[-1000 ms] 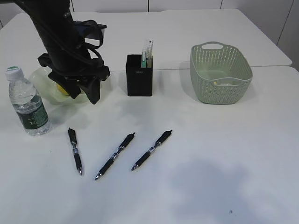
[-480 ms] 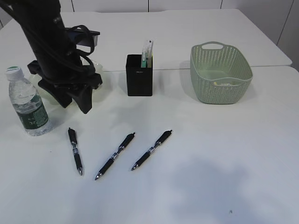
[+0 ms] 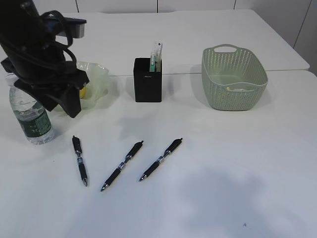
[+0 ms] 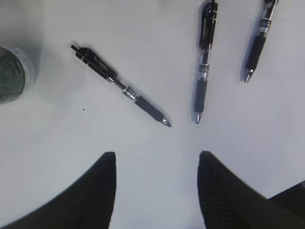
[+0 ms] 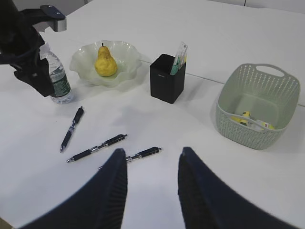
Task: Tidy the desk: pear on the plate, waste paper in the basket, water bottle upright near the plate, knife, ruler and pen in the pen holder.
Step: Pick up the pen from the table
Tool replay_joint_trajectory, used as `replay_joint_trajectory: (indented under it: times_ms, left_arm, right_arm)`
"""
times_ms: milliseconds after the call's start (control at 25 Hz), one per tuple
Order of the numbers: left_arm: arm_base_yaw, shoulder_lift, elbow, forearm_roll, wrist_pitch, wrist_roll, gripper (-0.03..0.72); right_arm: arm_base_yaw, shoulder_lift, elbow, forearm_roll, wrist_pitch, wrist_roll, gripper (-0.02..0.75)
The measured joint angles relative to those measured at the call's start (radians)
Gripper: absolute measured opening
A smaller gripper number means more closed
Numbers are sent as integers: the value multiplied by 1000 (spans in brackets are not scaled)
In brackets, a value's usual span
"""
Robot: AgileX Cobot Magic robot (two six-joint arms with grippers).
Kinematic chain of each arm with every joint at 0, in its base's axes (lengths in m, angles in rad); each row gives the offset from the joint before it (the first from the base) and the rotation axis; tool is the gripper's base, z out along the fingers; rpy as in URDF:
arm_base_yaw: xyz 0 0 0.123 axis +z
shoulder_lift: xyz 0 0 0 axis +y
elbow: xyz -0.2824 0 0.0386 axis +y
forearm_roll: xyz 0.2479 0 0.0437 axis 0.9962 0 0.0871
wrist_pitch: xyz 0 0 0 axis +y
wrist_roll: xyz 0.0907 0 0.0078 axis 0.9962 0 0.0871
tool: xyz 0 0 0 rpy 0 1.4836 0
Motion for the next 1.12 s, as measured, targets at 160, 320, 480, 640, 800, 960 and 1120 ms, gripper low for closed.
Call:
replay_joint_trajectory:
  times_ms: [160, 320, 480, 640, 800, 960, 1120]
  left_arm:
    - [0, -74, 15, 2, 4, 0, 380]
    - [0, -117, 21, 2, 8, 0, 380]
    - [0, -138, 60, 0, 9, 0, 380]
    - [0, -138, 131, 0, 9, -11, 380]
    - [0, -136, 155, -2, 7, -66, 379]
    - [0, -107, 155, -5, -4, -107, 379]
    - [0, -79, 155, -28, -19, -132, 380]
  right_arm:
    - [0, 0, 0, 2, 0, 0, 300]
    - [0, 0, 0, 6, 4, 0, 300]
    - [0, 0, 0, 6, 5, 0, 300]
    - [0, 0, 0, 6, 7, 0, 300]
    - [0, 0, 0, 6, 7, 0, 300]
    - [0, 0, 0, 6, 7, 0, 300]
    - [0, 0, 0, 6, 20, 0, 300]
